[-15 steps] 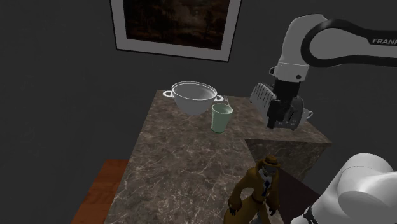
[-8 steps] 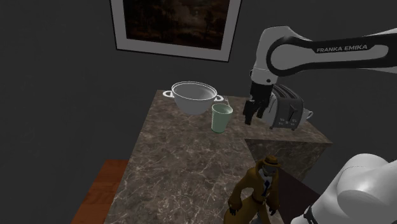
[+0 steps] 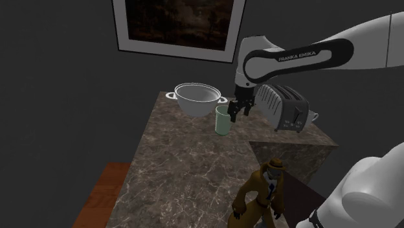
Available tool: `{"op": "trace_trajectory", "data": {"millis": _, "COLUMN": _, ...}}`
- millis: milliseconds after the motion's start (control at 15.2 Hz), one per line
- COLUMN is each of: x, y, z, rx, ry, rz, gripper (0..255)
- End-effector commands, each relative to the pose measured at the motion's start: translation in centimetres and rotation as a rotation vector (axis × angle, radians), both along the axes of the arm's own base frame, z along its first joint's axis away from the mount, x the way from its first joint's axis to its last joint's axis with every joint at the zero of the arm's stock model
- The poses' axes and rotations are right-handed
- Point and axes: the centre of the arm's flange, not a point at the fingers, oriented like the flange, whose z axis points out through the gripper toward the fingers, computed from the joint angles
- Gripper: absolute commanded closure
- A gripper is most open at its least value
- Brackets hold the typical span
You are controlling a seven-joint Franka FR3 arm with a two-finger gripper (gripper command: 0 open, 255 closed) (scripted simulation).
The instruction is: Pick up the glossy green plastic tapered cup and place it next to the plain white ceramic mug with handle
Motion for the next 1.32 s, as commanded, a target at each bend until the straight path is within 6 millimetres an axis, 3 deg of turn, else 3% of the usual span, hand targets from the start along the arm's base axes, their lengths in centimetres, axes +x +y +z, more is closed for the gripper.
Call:
{"op": "trace_trajectory", "data": {"millis": 0, "x": 2.3, "y": -0.3, "z": -1.1, "rx": -0.020, "ry": -0.010, "rz": -0.012, "gripper": 0}}
{"op": "trace_trajectory", "data": {"millis": 726, "x": 14.8, "y": -2.5, "z": -5.7, "rx": -0.127, "ry": -0.059, "rz": -0.073, "gripper": 0}}
{"op": "trace_trajectory", "data": {"millis": 1254, "x": 14.7, "y": -3.2, "z": -9.6, "rx": -0.127, "ry": -0.059, "rz": -0.073, "gripper": 0}}
